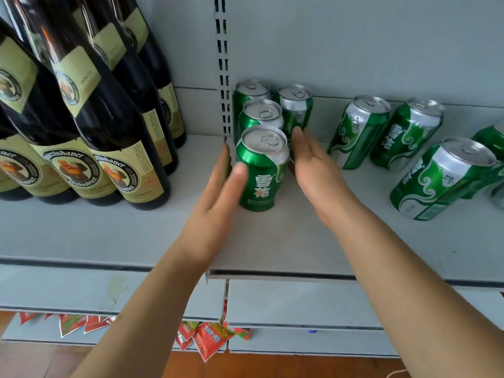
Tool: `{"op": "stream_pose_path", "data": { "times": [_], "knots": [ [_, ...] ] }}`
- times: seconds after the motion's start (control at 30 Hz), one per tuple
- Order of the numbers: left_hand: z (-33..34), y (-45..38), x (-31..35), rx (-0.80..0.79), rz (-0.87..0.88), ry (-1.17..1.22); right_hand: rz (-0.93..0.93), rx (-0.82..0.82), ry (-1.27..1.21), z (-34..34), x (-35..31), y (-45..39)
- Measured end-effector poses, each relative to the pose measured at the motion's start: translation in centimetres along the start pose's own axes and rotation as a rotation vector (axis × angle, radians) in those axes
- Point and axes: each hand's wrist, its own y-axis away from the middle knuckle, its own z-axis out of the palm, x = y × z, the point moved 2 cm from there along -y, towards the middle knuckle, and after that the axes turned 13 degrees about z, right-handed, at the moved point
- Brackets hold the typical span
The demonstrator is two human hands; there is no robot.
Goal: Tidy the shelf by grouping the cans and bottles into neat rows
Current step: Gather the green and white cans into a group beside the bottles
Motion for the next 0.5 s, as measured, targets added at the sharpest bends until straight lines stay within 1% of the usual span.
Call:
{"op": "stream_pose_path", "data": {
  "times": [0.07,0.13,0.2,0.3,0.43,0.5],
  "knots": [
    [-0.4,-0.8,-0.3,0.100,-0.032,0.022,0.066,-0.033,-0.094,0.4,0.3,0.4],
    [-0.3,-1.9,-0.2,0.152,-0.061,0.016,0.080,-0.052,-0.144,1.0,0.5,0.9],
    [0.4,-3.1,0.3,0.163,-0.067,0.036,0.088,-0.102,-0.234,1.7,0.6,1.0],
    [1.3,-4.2,0.9,0.152,-0.131,0.092,0.138,-0.210,-0.439,2.9,0.1,1.3],
    [2.1,-4.5,1.5,0.124,-0.180,0.350,0.197,-0.269,-0.655,4.2,0.0,1.2],
    [2.2,-4.6,1.6,0.132,-0.186,0.403,0.231,-0.274,-0.705,4.4,-0.2,1.3]
  ]
}}
